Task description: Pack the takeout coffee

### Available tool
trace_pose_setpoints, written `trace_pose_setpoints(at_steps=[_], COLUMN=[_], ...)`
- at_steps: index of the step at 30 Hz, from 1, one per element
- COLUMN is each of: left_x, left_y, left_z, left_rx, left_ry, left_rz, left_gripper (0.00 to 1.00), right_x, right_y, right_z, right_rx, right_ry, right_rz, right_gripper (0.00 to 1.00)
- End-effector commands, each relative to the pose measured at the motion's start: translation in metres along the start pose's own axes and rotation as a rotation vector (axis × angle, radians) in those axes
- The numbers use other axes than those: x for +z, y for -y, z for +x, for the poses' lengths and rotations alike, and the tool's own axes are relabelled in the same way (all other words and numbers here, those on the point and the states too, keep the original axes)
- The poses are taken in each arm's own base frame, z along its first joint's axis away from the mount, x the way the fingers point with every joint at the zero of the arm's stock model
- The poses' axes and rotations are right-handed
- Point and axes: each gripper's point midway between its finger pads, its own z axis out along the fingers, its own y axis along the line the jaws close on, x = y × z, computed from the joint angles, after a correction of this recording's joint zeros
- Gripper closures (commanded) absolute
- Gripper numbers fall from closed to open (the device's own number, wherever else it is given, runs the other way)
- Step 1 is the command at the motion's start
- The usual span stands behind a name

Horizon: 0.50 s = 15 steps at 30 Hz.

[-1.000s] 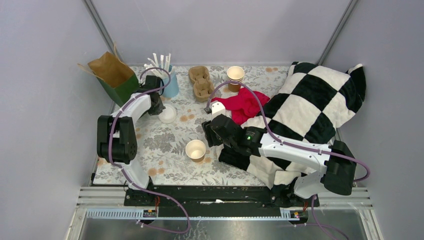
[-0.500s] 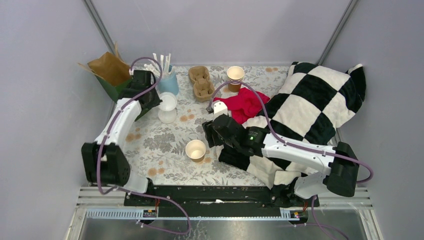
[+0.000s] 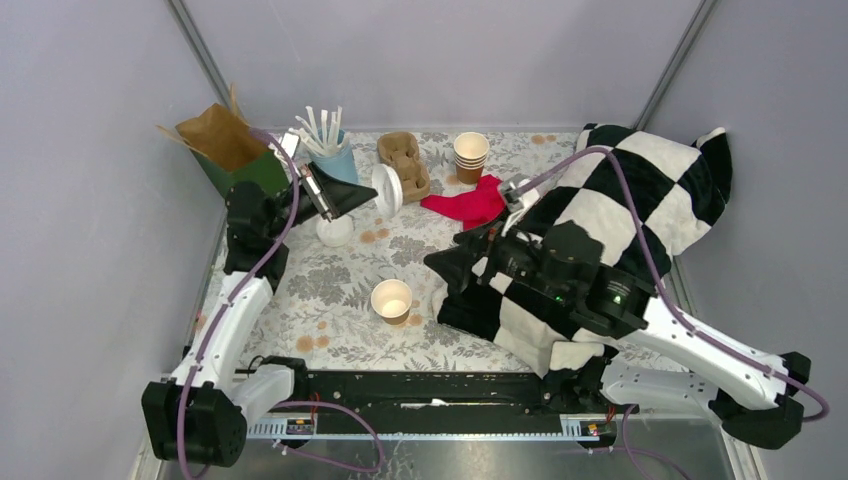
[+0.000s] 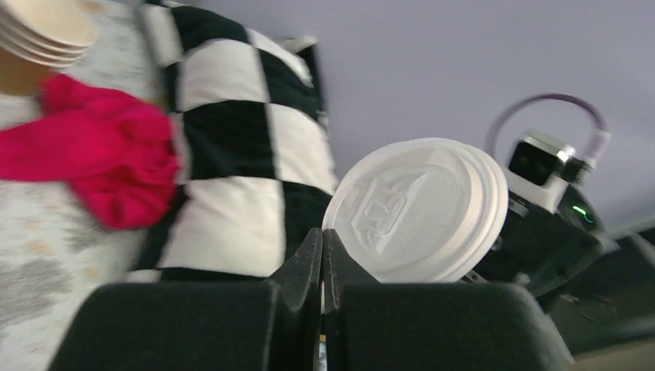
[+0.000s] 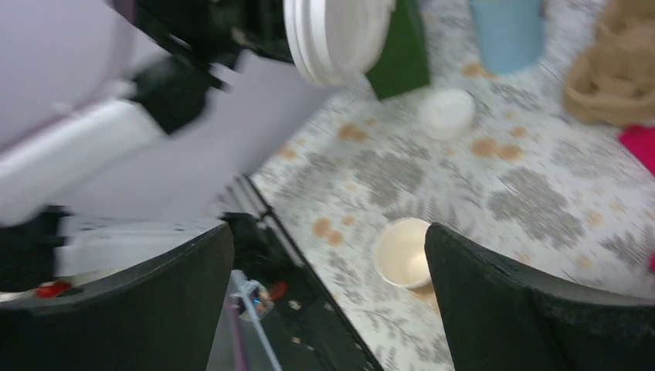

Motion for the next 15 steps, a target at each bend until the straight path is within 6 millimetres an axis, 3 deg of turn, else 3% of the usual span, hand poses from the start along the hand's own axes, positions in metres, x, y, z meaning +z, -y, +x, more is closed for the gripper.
trace_pose_setpoints(at_steps=[1, 4, 7, 11, 15], left_x=[-0.030, -0.046, -0.049, -0.054, -0.056], left_y=[0.090, 0.107, 0.111, 0.124, 0.130], left_z=[0.019, 0.032, 0.040, 0.047, 0.048], left_rx=[0.058, 0.070, 0.086, 0.152, 0.175], left_ry=[-0.065, -0.079, -0.106, -0.118, -0.130], left_rz=[0.453, 0.584, 0.621, 0.655, 0.669], left_gripper=[1.00, 1.00, 1.00, 1.00, 1.00], right_x=[-0.017, -0.017, -0.007, 0.001, 0.005], right_y=[-0.063, -0.090, -0.106, -0.131, -0.142], right_z=[-0.052, -0.069, -0.081, -0.085, -0.087], right_rx=[0.101, 0.149, 0.210, 0.259, 0.302], right_ry=[0.116, 0.111, 0.090, 0.056, 0.044], right_rz=[-0.306, -0.424, -0.471, -0.604, -0.679], right_gripper=[0.00, 0.00, 0.00, 0.00, 0.00])
